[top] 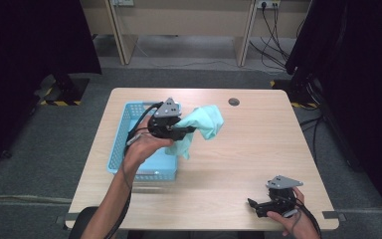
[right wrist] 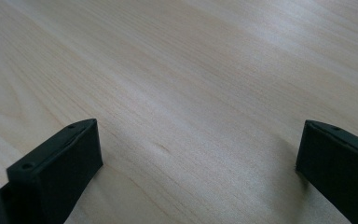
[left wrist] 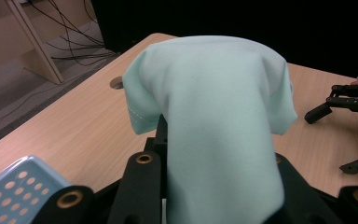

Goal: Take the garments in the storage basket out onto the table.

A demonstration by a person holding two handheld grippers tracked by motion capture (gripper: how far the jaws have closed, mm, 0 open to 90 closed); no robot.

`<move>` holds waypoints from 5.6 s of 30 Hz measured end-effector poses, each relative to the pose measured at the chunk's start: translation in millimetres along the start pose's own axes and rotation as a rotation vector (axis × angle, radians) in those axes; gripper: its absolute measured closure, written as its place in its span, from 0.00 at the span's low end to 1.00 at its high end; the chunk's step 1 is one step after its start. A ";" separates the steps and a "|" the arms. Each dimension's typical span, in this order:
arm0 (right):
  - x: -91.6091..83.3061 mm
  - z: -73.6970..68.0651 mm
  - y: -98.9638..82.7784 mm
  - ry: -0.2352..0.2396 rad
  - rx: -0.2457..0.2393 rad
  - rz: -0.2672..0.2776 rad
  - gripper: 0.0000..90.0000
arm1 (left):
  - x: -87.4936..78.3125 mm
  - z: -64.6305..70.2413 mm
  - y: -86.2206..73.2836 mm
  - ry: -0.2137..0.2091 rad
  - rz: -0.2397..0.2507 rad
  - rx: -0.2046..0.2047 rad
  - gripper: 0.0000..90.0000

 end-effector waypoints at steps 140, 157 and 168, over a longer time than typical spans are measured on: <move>-0.4 -0.4 -0.4 0.002 -0.001 -0.002 0.00 | 121.9 25.3 -26.5 -0.007 -0.166 -0.183 0.06; -0.4 -0.5 -0.4 0.002 0.000 -0.002 0.00 | 105.0 18.3 -21.5 0.001 -0.126 -0.188 0.06; -0.4 -0.5 -0.4 0.001 0.001 -0.002 0.00 | 94.6 12.3 -27.8 0.004 -0.113 -0.199 0.06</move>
Point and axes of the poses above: each handheld gripper's, and its own axes: x roughly forward along the jaws, y roughly out of its top, z roughly to its right, the point moved 10 cm from there along x, roughly forward along the jaws, and after that the axes turned 1 degree about z, right-handed, at the moved point
